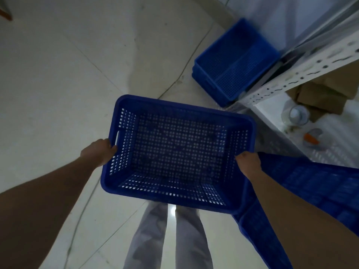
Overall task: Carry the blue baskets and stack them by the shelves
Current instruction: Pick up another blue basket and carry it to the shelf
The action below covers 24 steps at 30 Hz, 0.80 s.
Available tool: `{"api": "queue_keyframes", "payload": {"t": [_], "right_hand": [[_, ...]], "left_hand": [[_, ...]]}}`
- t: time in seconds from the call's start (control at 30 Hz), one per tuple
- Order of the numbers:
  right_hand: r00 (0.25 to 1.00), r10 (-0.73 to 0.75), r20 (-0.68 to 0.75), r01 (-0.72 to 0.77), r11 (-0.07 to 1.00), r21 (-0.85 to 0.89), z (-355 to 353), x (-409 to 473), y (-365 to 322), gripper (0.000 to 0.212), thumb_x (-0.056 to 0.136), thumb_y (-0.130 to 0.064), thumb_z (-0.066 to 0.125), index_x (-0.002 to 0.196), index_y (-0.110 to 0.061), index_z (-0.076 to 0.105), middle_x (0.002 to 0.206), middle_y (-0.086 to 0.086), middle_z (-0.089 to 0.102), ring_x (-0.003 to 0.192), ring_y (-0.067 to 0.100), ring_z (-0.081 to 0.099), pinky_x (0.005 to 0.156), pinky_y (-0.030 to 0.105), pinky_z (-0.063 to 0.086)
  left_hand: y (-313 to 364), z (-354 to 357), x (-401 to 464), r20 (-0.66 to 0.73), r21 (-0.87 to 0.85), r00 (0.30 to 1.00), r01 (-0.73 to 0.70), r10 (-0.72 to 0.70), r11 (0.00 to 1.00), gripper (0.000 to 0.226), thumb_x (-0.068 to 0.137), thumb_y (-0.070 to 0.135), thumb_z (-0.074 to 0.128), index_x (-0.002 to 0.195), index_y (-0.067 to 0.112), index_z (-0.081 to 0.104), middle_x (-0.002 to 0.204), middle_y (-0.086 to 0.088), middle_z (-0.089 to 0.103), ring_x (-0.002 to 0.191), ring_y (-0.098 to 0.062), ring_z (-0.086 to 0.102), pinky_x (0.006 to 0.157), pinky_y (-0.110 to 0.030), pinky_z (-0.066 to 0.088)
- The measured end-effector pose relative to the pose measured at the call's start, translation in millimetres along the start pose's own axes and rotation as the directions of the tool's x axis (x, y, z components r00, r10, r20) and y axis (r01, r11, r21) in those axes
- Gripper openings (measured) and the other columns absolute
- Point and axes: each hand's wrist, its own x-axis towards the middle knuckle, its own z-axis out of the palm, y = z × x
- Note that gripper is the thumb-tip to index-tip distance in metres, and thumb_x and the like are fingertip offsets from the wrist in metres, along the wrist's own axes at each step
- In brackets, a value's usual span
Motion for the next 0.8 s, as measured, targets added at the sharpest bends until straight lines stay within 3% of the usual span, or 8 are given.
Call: {"api": "queue_keyframes", "payload": {"t": [0.1, 0.2, 0.27, 0.33, 0.4, 0.5, 0.63, 0.8], "right_hand": [[0.997, 0.076, -0.009, -0.077, 0.992, -0.101, 28.4, 40.1, 11.7, 0.011, 0.091, -0.007, 0.046, 0.094, -0.017, 0.049, 0.100, 0.009, 0.047, 0.116, 0.029, 0.048, 0.097, 0.038, 0.039], [0.989, 0.148, -0.016, -0.149, 0.984, -0.098, 60.4, 72.9, 26.7, 0.039, 0.095, -0.018, 0.038, 0.133, -0.012, 0.046, 0.134, 0.023, 0.046, 0.128, 0.037, 0.034, 0.099, 0.041, 0.032], [0.995, 0.094, 0.013, -0.088, 0.964, -0.251, 76.3, 94.2, 39.5, 0.033, 0.096, -0.022, 0.036, 0.123, -0.009, 0.051, 0.140, 0.026, 0.041, 0.127, 0.036, 0.031, 0.091, 0.040, 0.032], [0.989, 0.145, -0.041, -0.150, 0.968, -0.203, 85.4, 112.5, 48.4, 0.033, 0.097, -0.026, 0.039, 0.114, -0.005, 0.057, 0.140, 0.026, 0.041, 0.126, 0.035, 0.032, 0.093, 0.041, 0.032], [0.975, 0.178, -0.131, -0.187, 0.981, -0.058, 91.0, 122.7, 53.4, 0.034, 0.093, -0.024, 0.042, 0.114, -0.007, 0.062, 0.131, 0.022, 0.050, 0.122, 0.033, 0.042, 0.096, 0.039, 0.035], [0.937, 0.315, -0.151, -0.278, 0.934, 0.223, 87.8, 128.2, 55.5, 0.024, 0.092, -0.017, 0.042, 0.078, -0.011, 0.061, 0.093, 0.015, 0.058, 0.087, 0.027, 0.051, 0.080, 0.032, 0.039], [0.921, 0.380, -0.088, -0.318, 0.863, 0.394, 71.7, 106.7, 49.5, 0.034, 0.093, -0.016, 0.049, 0.116, 0.006, 0.061, 0.115, 0.026, 0.063, 0.097, 0.039, 0.060, 0.088, 0.044, 0.049], [0.910, 0.410, -0.069, -0.286, 0.738, 0.612, 32.2, 37.2, 49.5, 0.033, 0.088, -0.017, 0.057, 0.111, 0.006, 0.063, 0.104, 0.020, 0.064, 0.080, 0.032, 0.057, 0.069, 0.035, 0.045]], "left_hand": [[-13.2, 38.3, 37.6, 0.004, -0.005, 0.999, 0.048, -0.048, 0.999, 0.043, 0.091, 0.039, 0.047, 0.118, 0.006, 0.051, 0.116, -0.017, 0.058, 0.099, -0.034, 0.057, 0.076, -0.040, 0.046], [-23.7, 65.8, 66.7, 0.008, 0.056, 0.992, 0.127, -0.127, 0.990, 0.055, 0.087, 0.040, 0.054, 0.131, 0.008, 0.043, 0.126, -0.021, 0.049, 0.113, -0.040, 0.050, 0.085, -0.050, 0.046], [-28.1, 78.6, 84.9, -0.029, -0.028, 0.982, 0.186, -0.187, 0.982, 0.060, 0.084, 0.036, 0.061, 0.131, 0.009, 0.037, 0.125, -0.025, 0.047, 0.114, -0.044, 0.048, 0.084, -0.053, 0.045], [-29.1, 89.3, 104.1, -0.069, -0.256, 0.971, 0.203, -0.227, 0.945, 0.056, 0.083, 0.027, 0.064, 0.126, 0.006, 0.035, 0.122, -0.028, 0.052, 0.105, -0.046, 0.054, 0.076, -0.049, 0.046], [-26.3, 98.2, 119.8, -0.066, -0.450, 0.961, 0.210, -0.267, 0.868, 0.055, 0.085, 0.022, 0.063, 0.128, 0.005, 0.033, 0.120, -0.029, 0.056, 0.099, -0.047, 0.059, 0.073, -0.046, 0.044], [-20.7, 103.5, 133.2, -0.050, -0.577, 0.936, 0.258, -0.349, 0.775, 0.055, 0.086, 0.024, 0.062, 0.130, 0.000, 0.041, 0.118, -0.029, 0.059, 0.100, -0.046, 0.060, 0.077, -0.047, 0.047], [-24.4, 89.3, 127.8, 0.017, -0.714, 0.924, 0.279, -0.382, 0.642, 0.045, 0.084, 0.021, 0.065, 0.122, -0.003, 0.057, 0.099, -0.023, 0.065, 0.084, -0.034, 0.060, 0.090, -0.050, 0.052], [-26.5, 44.1, 75.8, -0.052, -0.722, 0.922, 0.230, -0.383, 0.652, 0.040, 0.083, 0.022, 0.066, 0.115, 0.000, 0.061, 0.086, -0.018, 0.065, 0.076, -0.034, 0.061, 0.084, -0.047, 0.054]]}}
